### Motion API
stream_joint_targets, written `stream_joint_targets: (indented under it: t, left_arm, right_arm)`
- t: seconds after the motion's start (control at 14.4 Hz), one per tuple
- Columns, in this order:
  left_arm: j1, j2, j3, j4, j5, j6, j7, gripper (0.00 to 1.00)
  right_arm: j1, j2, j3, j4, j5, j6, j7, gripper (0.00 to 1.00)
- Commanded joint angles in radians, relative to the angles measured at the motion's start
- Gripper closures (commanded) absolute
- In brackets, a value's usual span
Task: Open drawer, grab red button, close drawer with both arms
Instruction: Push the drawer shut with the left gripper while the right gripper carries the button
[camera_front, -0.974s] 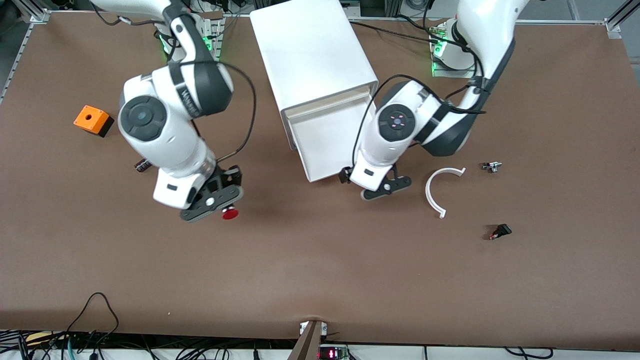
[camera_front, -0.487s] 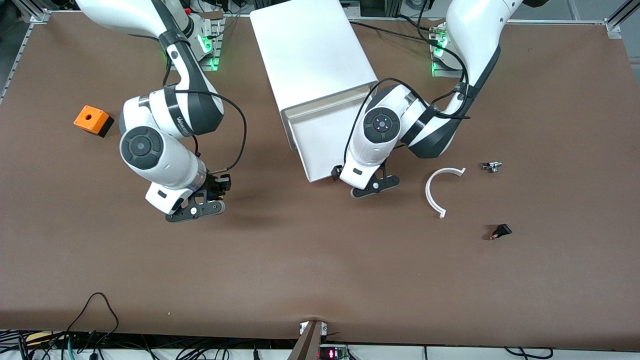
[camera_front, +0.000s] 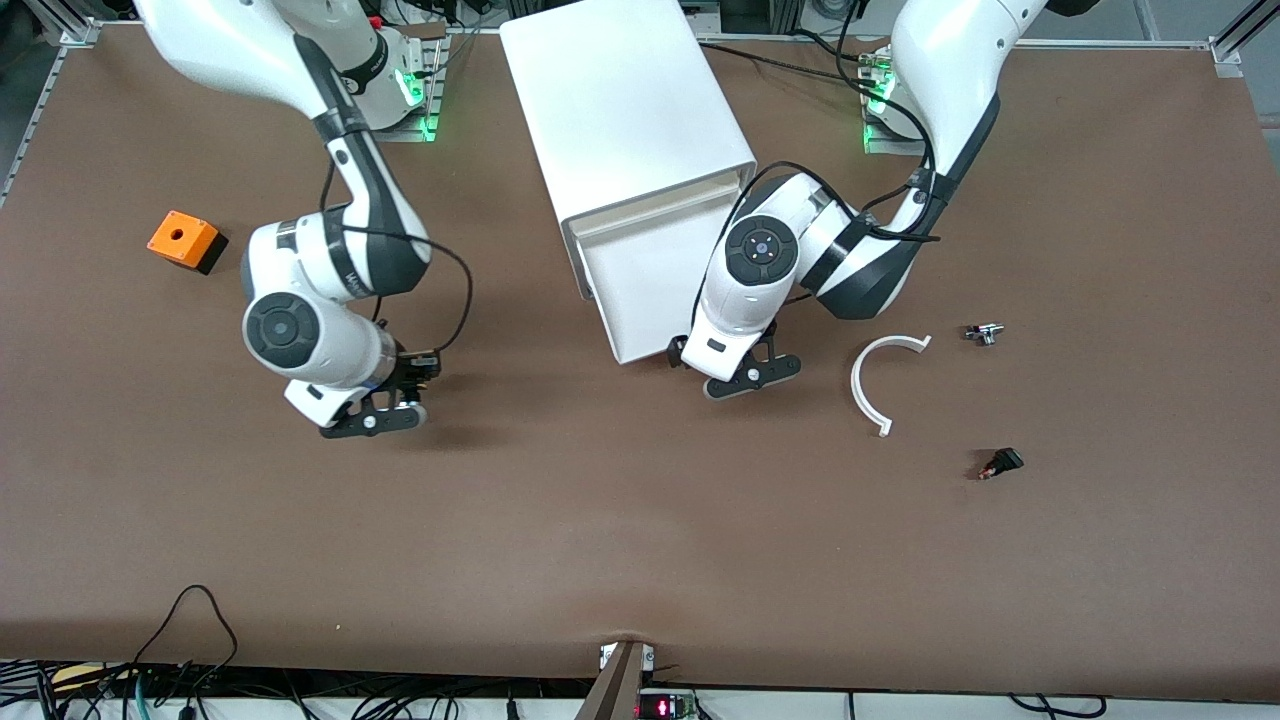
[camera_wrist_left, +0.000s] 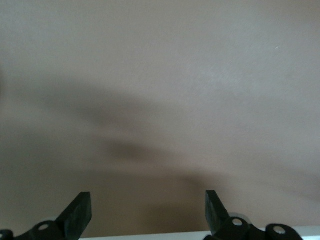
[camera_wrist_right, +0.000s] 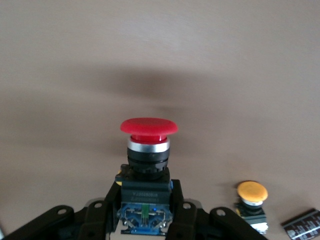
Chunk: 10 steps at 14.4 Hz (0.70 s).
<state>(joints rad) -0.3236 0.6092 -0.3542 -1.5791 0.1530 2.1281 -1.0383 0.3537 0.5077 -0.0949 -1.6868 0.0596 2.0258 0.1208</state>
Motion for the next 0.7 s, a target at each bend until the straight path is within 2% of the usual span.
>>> stream_joint_targets:
  t: [0.0,0.21,0.42,0.63]
  left_arm:
    - [-0.003,-0.017,-0.022,-0.038,0.016,-0.011,-0.022,0.00]
    - [0.008,-0.026,-0.063,-0.032,0.010,-0.057,-0.020,0.00]
    - [0.015,-0.037,-0.094,-0.025,-0.006,-0.132,-0.008,0.00]
    - [0.014,-0.036,-0.100,-0.030,-0.058,-0.143,-0.006,0.00]
  right_arm:
    - [-0.030,-0.069,0.014,-0.106,0.000,0.066,-0.007,0.75]
    - [-0.039,-0.121,0.015,-0.227,-0.001,0.158,-0.026,0.75]
    - [-0.039,-0.167,0.041,-0.298,-0.001,0.149,-0.018,0.75]
    - [-0.039,-0.176,0.057,-0.359,0.003,0.151,-0.004,0.75]
